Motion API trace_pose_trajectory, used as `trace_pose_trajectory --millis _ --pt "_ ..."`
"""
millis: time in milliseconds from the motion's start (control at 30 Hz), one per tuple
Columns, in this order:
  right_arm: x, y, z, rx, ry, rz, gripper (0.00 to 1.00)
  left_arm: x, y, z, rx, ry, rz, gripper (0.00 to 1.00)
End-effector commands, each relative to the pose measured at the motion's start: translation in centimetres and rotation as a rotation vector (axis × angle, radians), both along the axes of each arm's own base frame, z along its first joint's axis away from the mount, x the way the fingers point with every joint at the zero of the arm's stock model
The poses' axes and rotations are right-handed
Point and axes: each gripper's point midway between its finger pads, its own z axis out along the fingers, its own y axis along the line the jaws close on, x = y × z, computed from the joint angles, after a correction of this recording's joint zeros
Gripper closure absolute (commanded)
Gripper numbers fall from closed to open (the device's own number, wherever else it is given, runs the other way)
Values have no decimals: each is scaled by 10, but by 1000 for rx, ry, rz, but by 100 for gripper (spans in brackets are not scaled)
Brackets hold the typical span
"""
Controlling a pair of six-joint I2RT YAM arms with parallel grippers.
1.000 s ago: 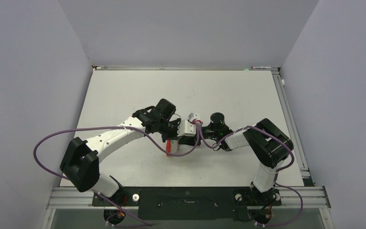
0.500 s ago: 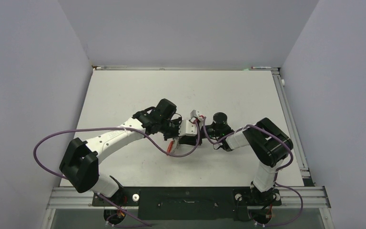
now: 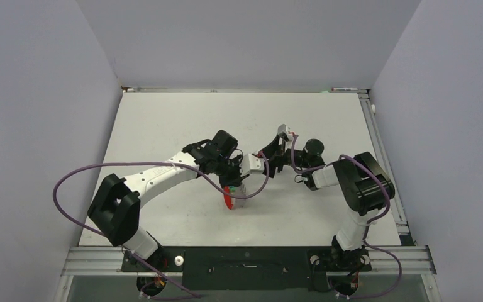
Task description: Remove the keys from the keyring
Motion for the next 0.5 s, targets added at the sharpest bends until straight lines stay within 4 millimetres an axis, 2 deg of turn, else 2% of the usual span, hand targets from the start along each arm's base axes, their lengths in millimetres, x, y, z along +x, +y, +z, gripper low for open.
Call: trace_pose_trajectory --millis 0,267,467 --pt "12 -21 24 18 -22 -69 34 10 -20 16 -51 62 80 100" --pt "16 -62 11 -11 193 -199 37 42 -39 10 -61 120 186 100" --pt "17 -64 6 -55 274 -189 41 68 -43 0 -61 180 272 100"
